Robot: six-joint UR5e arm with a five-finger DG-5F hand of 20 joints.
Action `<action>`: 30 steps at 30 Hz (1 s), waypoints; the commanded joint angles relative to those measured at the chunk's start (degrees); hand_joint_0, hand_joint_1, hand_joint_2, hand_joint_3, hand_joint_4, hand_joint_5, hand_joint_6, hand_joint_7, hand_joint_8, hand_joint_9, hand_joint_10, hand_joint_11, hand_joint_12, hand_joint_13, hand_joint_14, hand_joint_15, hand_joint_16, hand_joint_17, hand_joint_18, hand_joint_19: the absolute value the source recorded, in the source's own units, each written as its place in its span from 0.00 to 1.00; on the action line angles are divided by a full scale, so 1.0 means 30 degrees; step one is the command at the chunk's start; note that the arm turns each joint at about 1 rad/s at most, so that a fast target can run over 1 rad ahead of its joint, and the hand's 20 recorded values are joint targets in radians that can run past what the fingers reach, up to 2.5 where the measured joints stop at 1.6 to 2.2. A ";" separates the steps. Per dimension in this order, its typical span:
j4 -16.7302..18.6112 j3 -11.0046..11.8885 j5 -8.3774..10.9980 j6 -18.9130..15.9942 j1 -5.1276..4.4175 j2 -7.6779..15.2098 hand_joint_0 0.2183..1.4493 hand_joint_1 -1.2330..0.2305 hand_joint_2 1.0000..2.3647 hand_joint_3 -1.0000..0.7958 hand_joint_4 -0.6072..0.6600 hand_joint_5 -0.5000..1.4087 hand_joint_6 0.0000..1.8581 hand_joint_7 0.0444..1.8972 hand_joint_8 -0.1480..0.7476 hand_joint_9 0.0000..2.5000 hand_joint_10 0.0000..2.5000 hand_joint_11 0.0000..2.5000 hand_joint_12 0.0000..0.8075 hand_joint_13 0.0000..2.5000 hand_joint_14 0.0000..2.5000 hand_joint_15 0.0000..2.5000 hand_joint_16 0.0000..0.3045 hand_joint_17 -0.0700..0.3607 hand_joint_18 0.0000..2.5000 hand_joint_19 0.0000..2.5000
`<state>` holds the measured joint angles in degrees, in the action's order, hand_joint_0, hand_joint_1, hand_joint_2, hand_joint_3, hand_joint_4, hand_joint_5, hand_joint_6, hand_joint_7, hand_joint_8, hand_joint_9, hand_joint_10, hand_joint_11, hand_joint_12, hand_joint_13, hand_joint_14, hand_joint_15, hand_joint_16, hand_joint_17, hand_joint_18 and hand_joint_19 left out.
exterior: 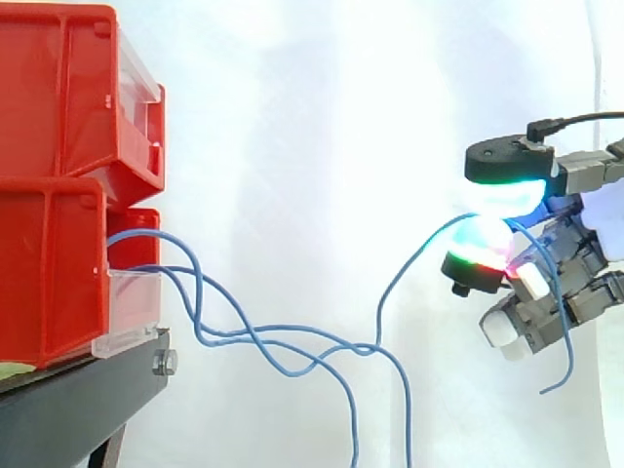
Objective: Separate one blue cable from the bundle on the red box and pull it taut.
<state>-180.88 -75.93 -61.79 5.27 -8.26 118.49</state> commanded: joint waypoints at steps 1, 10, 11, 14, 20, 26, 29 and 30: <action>0.0000 -0.0002 0.0000 0.0000 0.0000 0.0024 0.35 0.30 0.01 0.53 0.40 0.20 0.50 0.54 0.42 0.41 0.01 0.22 0.32 0.30 0.01 0.16 0.09 0.31 0.22 0.12; 0.0000 -0.0002 0.0000 0.0000 0.0000 -0.0005 0.35 0.30 0.01 0.53 0.40 0.20 0.50 0.54 0.43 0.41 0.01 0.22 0.32 0.30 0.01 0.16 0.09 0.31 0.22 0.11; 0.0000 -0.0002 0.0000 0.0000 0.0000 -0.0005 0.35 0.30 0.02 0.53 0.39 0.20 0.50 0.54 0.42 0.41 0.01 0.22 0.32 0.30 0.01 0.16 0.09 0.31 0.22 0.12; 0.0000 -0.0002 0.0000 0.0000 0.0000 -0.0005 0.35 0.30 0.02 0.53 0.40 0.20 0.50 0.55 0.43 0.41 0.01 0.22 0.32 0.30 0.01 0.16 0.09 0.31 0.22 0.12; 0.0000 -0.0002 0.0000 0.0000 0.0000 -0.0005 0.35 0.30 0.02 0.52 0.40 0.20 0.50 0.54 0.42 0.41 0.01 0.22 0.32 0.30 0.01 0.16 0.09 0.31 0.22 0.12; 0.0000 -0.0002 0.0000 0.0000 0.0000 0.0024 0.36 0.30 0.02 0.52 0.40 0.20 0.50 0.54 0.42 0.41 0.01 0.22 0.32 0.30 0.01 0.16 0.09 0.31 0.22 0.12; 0.0000 -0.0002 0.0000 0.0000 0.0000 0.0024 0.36 0.30 0.02 0.52 0.40 0.20 0.50 0.54 0.42 0.41 0.01 0.22 0.32 0.30 0.01 0.16 0.09 0.31 0.22 0.12; 0.0000 -0.0002 0.0000 0.0000 0.0000 0.0024 0.36 0.30 0.02 0.51 0.40 0.20 0.50 0.55 0.42 0.41 0.01 0.22 0.32 0.30 0.01 0.16 0.09 0.31 0.22 0.13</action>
<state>-180.88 -75.93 -61.79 5.27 -8.26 118.52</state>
